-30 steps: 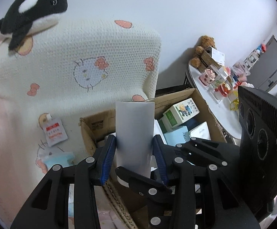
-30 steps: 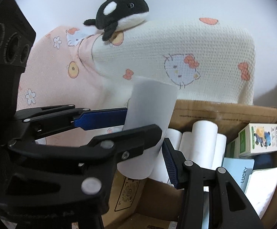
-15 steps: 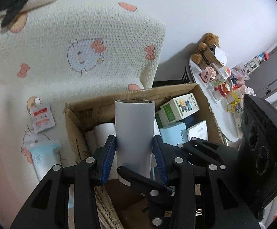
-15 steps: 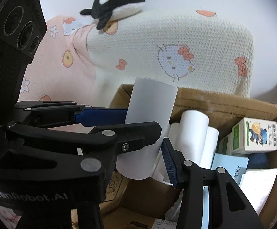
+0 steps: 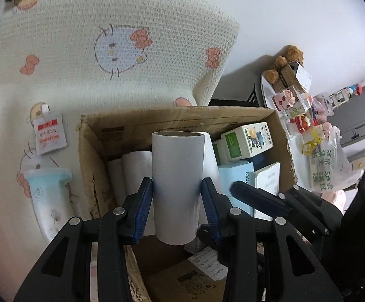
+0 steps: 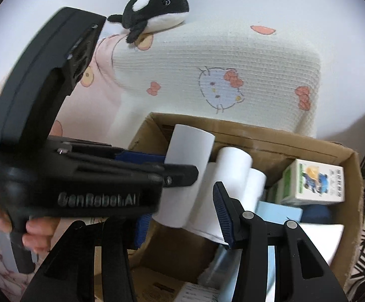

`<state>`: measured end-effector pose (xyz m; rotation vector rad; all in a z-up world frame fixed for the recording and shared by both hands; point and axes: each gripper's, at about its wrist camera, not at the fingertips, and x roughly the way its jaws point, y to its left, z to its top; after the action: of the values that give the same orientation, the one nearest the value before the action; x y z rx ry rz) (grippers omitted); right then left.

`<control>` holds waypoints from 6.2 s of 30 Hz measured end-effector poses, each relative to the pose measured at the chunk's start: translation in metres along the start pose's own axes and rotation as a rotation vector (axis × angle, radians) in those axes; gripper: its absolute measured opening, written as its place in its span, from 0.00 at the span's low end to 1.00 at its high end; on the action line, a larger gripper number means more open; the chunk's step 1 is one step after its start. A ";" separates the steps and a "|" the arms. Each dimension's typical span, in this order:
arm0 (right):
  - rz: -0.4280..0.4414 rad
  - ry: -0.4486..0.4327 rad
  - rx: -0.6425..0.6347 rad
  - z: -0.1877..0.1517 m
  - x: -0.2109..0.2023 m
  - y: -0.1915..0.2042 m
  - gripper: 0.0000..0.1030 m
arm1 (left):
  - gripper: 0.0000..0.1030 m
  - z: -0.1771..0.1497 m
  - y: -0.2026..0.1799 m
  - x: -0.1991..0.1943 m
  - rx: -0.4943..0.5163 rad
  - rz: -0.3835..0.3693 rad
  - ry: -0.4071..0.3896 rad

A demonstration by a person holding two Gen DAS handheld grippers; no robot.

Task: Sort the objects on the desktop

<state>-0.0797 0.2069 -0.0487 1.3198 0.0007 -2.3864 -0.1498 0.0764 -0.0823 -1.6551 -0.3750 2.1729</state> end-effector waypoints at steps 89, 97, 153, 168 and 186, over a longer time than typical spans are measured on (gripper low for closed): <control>0.106 0.093 -0.080 -0.011 0.123 0.215 0.81 | 0.69 -0.160 0.283 -0.105 -0.298 0.207 -0.585; 0.000 0.208 0.047 -0.026 0.172 0.191 0.81 | 0.69 -0.169 0.295 -0.082 -0.322 0.070 -0.563; 0.403 0.172 0.351 -0.066 0.231 0.146 0.81 | 0.69 -0.200 0.327 -0.046 -0.510 -0.128 -0.447; 0.426 0.061 0.347 -0.060 0.214 0.148 0.81 | 0.69 -0.181 0.299 -0.006 -0.442 -0.080 -0.357; 0.243 0.044 0.289 -0.055 0.214 0.136 0.81 | 0.27 -0.187 0.314 -0.012 -0.453 -0.036 -0.370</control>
<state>-0.0868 0.0175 -0.2258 1.4071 -0.4810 -2.2083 -0.0105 -0.2124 -0.2575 -1.4189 -1.0593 2.4954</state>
